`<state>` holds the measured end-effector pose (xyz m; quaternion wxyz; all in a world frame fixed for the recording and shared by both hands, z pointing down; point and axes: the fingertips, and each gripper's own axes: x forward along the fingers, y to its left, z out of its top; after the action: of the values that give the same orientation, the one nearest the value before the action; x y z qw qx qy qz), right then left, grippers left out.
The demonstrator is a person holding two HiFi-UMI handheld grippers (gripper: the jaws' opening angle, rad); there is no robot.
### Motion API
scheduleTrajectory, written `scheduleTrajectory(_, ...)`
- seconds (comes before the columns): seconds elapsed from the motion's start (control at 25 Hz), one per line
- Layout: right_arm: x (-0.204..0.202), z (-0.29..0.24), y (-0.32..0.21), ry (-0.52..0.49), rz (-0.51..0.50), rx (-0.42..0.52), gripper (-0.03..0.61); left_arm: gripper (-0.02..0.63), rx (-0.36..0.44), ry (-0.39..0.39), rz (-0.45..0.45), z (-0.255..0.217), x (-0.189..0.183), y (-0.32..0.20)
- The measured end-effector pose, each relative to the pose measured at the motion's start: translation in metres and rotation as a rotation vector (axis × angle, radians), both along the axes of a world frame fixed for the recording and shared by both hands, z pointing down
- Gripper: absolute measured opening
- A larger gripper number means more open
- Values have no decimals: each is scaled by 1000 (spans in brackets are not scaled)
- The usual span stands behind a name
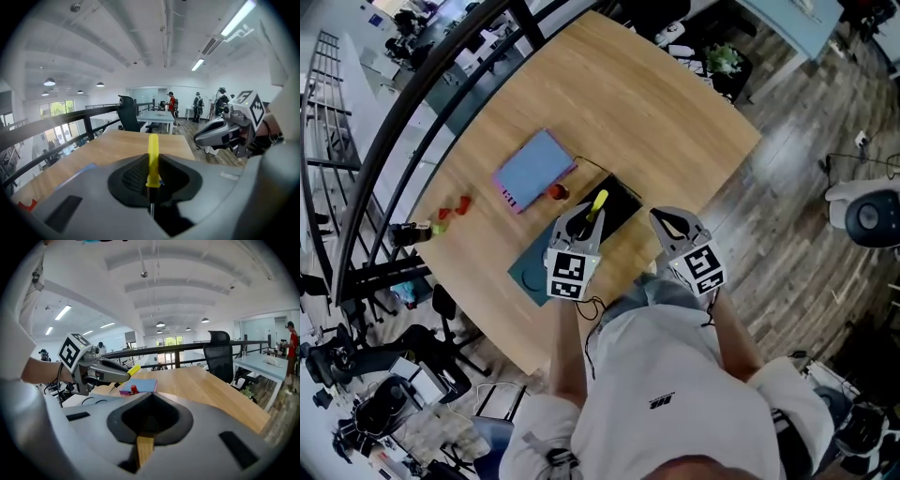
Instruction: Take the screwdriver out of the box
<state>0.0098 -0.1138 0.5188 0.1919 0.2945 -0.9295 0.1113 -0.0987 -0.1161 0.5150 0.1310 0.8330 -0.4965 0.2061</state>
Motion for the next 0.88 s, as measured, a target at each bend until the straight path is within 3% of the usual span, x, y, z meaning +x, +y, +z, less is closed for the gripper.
scheduleTrajectory(0.16, 8, -24, 0, -12, -12, 47, -6, 75, 59, 31, -35, -29, 4, 11)
scheduleTrajectory(0.44, 9, -61, 3, -24, -61, 108, -6, 75, 141, 19, -76, -65, 5, 28)
scheduleTrajectory(0.88, -8, -74, 11, -46, -137, 140, -6, 75, 186, 59, -132, -77, -9, 48)
